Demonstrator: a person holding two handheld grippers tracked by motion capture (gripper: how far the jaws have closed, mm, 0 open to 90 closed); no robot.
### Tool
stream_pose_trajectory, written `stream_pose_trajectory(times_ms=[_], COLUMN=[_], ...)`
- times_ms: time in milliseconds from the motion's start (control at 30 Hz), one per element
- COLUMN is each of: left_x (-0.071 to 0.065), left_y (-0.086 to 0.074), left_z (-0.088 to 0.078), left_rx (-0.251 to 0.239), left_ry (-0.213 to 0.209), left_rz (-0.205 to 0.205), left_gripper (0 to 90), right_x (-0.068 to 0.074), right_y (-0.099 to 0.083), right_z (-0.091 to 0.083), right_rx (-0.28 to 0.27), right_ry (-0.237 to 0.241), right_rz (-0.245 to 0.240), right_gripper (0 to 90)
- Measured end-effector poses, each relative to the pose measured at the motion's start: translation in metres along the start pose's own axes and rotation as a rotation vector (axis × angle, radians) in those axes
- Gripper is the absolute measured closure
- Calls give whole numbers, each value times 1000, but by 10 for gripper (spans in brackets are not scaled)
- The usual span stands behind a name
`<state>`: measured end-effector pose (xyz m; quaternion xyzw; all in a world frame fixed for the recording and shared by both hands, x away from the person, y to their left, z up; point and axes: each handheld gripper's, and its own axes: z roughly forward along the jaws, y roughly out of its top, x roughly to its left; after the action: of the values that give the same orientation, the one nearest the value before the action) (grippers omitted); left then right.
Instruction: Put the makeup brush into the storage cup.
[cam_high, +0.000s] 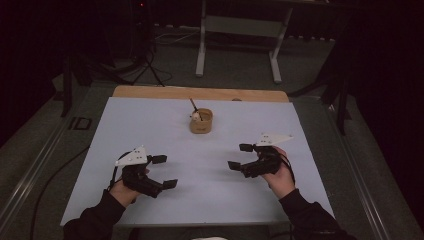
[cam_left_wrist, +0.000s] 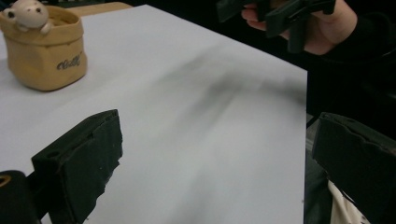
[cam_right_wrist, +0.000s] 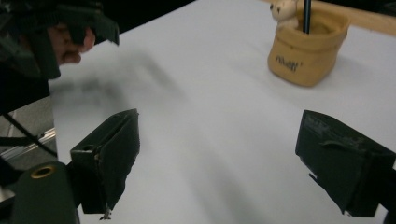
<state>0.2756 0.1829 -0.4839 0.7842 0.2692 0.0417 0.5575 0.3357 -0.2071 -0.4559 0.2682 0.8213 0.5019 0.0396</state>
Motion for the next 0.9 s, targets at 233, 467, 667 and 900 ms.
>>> stream_pose_trajectory(times_ms=[233,467,667,900], left_x=[2,3,4,7], left_y=[-8,-16,-25,-37], left_z=[-10,-22,-33,-43], left_rx=[20,37,52,52], left_ry=[21,41,67,89], left_rz=[-9,2,-9,-35], left_gripper=[27,27,27,26], right_x=[1,0,1,2], right_y=[-15,-29,-39,-49], right_z=[-18,-32,-38,-42], right_rx=[15,0,1,-1], right_ry=[-21,-23,-16,-18], right_rz=[-8,-8,-17,-27], right_gripper=[138,136,135,135])
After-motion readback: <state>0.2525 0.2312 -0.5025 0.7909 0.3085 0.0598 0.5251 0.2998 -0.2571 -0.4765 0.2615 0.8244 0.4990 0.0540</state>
